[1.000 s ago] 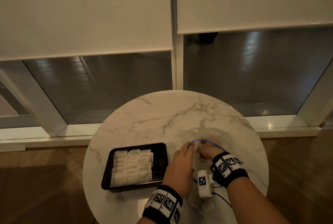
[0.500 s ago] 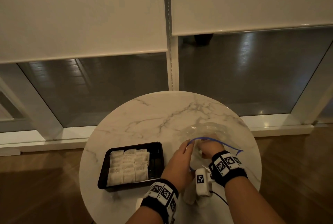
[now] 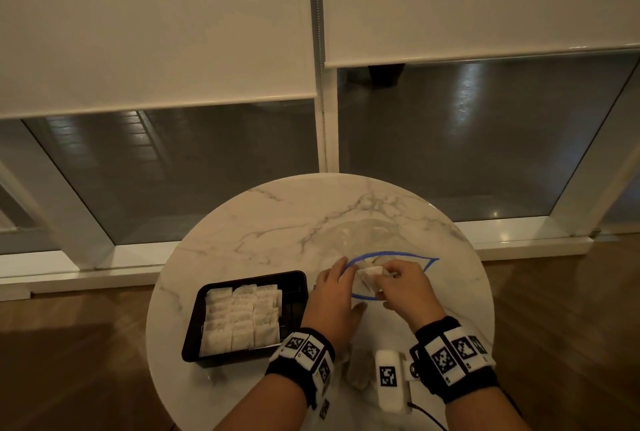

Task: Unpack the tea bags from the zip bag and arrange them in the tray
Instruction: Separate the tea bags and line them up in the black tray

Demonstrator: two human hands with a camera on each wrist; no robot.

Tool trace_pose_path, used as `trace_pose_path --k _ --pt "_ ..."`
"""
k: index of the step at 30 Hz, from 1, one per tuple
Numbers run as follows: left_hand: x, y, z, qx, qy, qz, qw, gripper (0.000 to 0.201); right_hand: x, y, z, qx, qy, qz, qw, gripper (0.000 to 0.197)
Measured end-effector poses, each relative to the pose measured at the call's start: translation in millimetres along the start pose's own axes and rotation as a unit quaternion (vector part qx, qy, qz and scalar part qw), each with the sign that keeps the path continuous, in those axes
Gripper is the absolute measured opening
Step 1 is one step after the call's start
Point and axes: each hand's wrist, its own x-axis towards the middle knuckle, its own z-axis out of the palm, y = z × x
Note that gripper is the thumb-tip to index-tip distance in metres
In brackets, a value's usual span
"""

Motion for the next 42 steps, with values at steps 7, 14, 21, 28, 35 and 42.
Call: trace_pose_path --k 7,14,21,28,35,42 --pt "-25 -6 -14 -0.050 0.128 -0.012 0.990 0.039 -29 4 -13 0.136 -0.080 0.025 0.987 0.009" --pt "-48 -7 -36 -0.475 0.121 -0.185 0.852 0.016 -42 -7 -3 0.223 -0.124 0.013 0.967 0.011" --pt "-67 2 -51 -0.750 -0.016 -0.205 0.629 0.041 -62 -21 19 0.156 -0.226 -0.057 0.960 0.011" --pt "-81 -7 -41 -0.658 0.051 -0.164 0.733 0.024 -67 -16 30 0.059 -0.247 -0.115 0.960 0.028" --pt "-84 -19 -41 -0.672 0.108 -0.221 0.699 0.024 -67 -11 35 0.106 -0.252 -0.070 0.959 0.051" --pt "-82 -24 -44 -0.710 0.156 -0.247 0.641 0.023 -66 -9 41 0.088 -0.196 -0.080 0.973 0.025"
